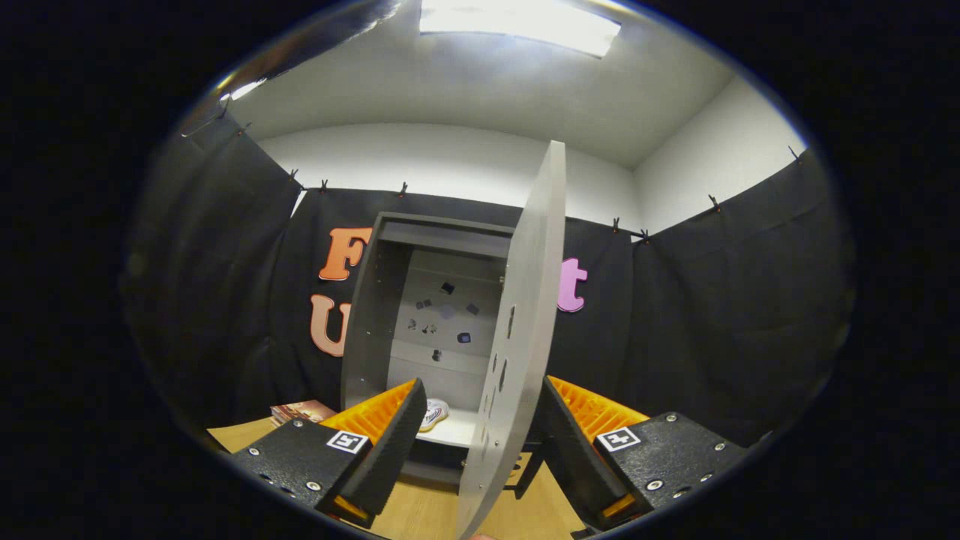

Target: Open the shoe cabinet door, grab the shoes and put them into the shoe cabinet, then close the shoe cabinet door.

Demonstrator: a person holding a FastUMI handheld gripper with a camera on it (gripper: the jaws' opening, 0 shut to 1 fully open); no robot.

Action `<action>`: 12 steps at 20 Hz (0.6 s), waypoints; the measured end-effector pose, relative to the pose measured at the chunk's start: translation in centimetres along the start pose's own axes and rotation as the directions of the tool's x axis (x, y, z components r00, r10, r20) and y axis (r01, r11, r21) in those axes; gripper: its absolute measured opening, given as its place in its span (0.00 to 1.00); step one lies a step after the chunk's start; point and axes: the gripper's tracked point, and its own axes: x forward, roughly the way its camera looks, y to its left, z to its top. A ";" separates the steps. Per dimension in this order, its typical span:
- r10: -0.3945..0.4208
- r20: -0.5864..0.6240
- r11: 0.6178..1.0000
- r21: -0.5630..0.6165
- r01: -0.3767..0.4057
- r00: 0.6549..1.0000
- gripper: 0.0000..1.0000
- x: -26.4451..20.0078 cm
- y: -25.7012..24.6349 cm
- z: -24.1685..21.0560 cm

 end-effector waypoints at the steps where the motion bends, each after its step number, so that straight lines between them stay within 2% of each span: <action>1: -0.014 -0.001 1.000 0.007 0.014 1.000 0.95 -0.4 -0.8 -0.2; 6: -0.169 -0.027 0.985 0.044 0.170 0.985 0.95 -1.1 -6.3 -1.6; 10: -0.181 -0.092 0.979 0.077 0.188 0.979 0.95 -0.9 -8.5 -4.9; 12: -0.136 -0.142 0.980 0.128 0.154 0.980 0.95 -0.5 -8.0 -6.8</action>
